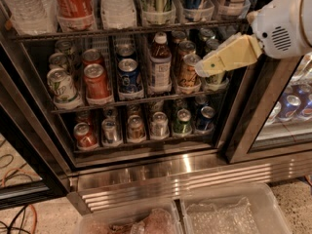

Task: Pick redbull can from top shelf of fridge

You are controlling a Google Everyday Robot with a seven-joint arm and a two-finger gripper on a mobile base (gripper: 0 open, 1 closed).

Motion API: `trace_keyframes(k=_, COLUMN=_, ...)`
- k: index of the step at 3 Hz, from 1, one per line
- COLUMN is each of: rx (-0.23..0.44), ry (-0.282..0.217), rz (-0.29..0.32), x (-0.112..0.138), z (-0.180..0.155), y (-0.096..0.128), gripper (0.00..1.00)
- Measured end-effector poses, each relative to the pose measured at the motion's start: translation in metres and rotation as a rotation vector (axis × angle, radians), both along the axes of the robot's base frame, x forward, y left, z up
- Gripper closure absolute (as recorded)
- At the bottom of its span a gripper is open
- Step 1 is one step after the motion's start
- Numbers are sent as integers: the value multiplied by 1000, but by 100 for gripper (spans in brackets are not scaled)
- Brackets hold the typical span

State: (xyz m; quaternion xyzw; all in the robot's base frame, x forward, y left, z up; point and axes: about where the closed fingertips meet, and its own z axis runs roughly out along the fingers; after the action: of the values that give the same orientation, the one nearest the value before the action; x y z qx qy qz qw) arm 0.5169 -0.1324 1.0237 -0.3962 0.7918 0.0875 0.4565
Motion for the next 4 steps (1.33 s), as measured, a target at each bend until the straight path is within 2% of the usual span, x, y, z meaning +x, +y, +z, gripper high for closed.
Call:
trace_keyframes(k=1, rx=68, ry=-42, rz=-30, x=9, z=14, y=4, gripper=0)
trace_keyframes(k=3, rx=259, ry=-155, rz=-143, x=22, z=21, y=14, gripper=0)
trace_keyframes(k=4, rx=326, ry=-210, rz=-122, x=29, z=28, y=33, gripper=0)
